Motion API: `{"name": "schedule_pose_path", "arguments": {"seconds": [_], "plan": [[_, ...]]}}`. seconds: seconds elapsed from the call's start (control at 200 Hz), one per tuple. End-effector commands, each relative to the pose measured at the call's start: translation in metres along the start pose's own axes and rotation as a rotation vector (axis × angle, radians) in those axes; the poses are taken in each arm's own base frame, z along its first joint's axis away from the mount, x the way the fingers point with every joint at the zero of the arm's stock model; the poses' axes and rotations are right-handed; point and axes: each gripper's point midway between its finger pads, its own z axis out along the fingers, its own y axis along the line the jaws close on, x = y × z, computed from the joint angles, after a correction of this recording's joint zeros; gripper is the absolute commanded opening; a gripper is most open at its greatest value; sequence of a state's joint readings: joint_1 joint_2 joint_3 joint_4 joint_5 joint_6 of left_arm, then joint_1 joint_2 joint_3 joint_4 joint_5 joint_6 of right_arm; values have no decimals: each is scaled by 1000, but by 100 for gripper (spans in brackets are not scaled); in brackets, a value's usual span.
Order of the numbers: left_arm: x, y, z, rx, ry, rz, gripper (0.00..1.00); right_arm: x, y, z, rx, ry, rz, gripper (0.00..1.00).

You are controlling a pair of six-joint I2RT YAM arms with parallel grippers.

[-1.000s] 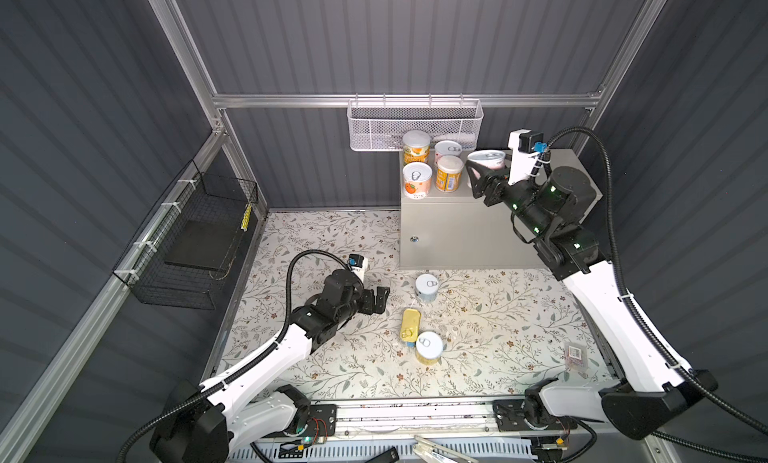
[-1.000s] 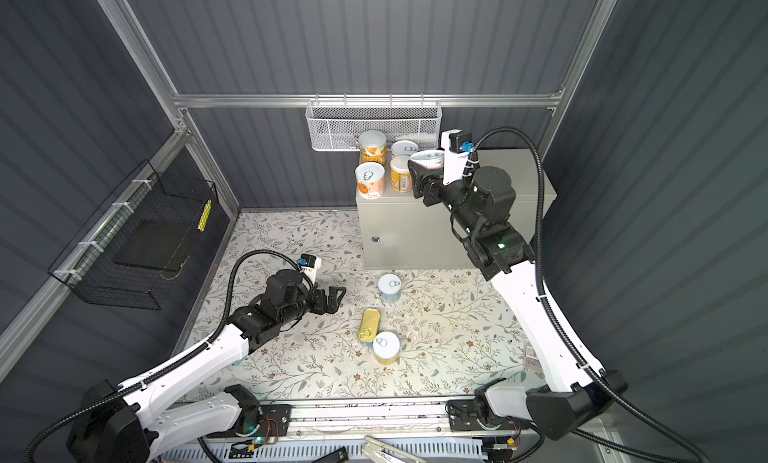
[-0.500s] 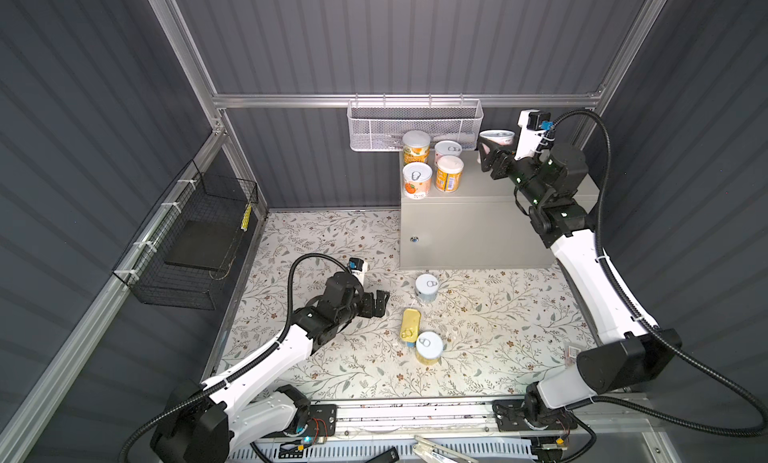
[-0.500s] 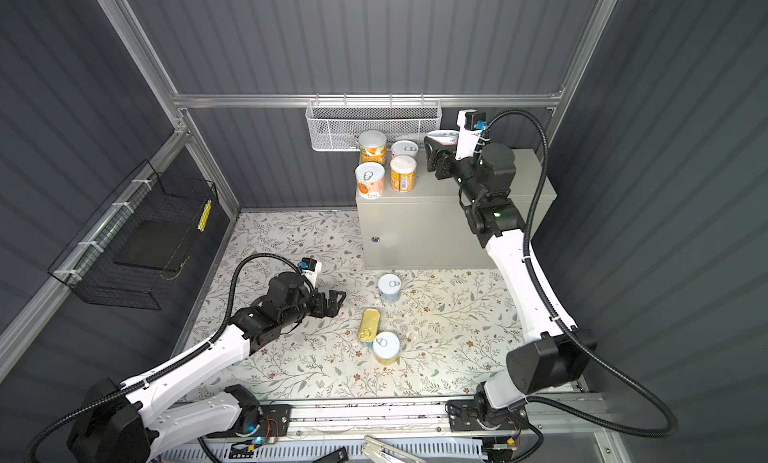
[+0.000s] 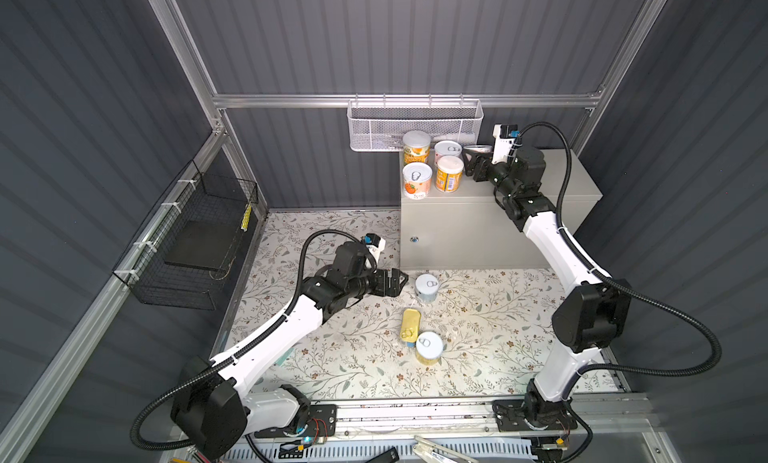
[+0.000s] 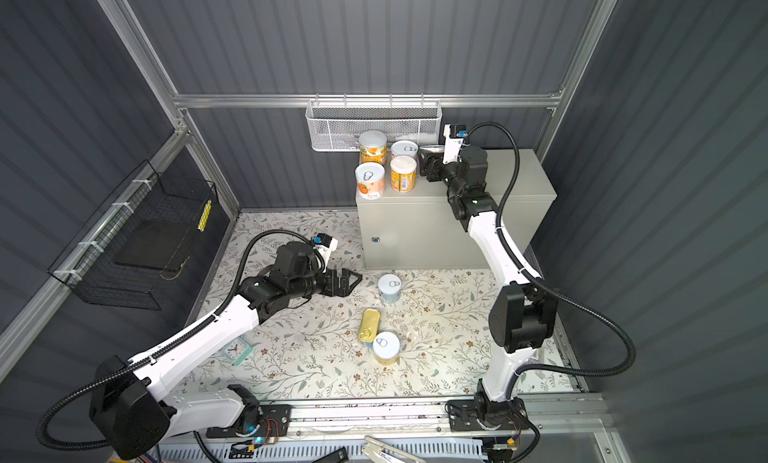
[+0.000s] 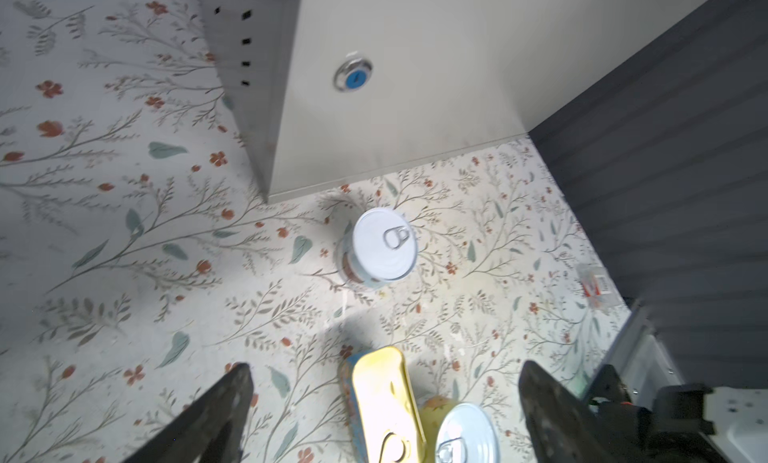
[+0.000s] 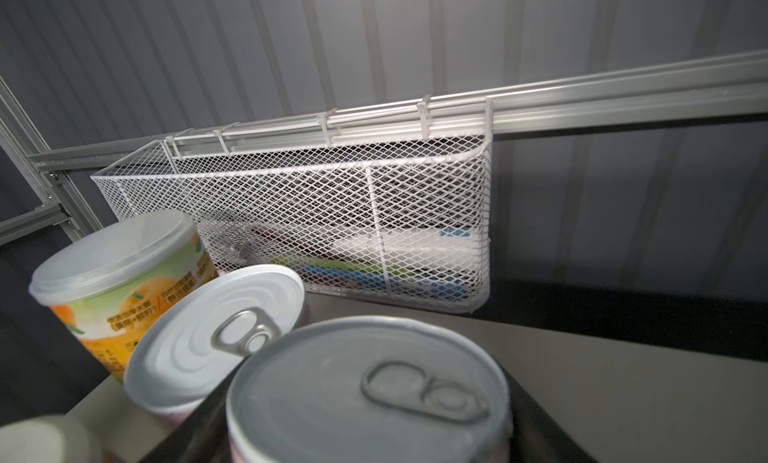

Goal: Place and organize the canned foods onto the counter
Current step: 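Carry the pink can with the right gripper up onto the cabinet top, then lower the pink can upright beside the other cans and open the right gripper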

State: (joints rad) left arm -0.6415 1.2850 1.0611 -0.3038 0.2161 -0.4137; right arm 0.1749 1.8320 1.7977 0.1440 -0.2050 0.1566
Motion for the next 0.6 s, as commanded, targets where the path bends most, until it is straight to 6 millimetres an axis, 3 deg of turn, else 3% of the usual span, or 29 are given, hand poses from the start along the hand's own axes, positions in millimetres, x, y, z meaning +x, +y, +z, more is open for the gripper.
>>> {"name": "schedule_pose_path", "arguments": {"seconds": [0.0,0.205,0.595], "plan": [[-3,-28,-6,117,80,-51,100,-50,11,-3,-35,-134,-12,63],[-32,-48,-11,155,83,-44,100,-39,5,4,-5,-102,-35,62],[-42,-57,-20,188,37,-31,100,-14,5,6,-3,-49,-75,64]]}}
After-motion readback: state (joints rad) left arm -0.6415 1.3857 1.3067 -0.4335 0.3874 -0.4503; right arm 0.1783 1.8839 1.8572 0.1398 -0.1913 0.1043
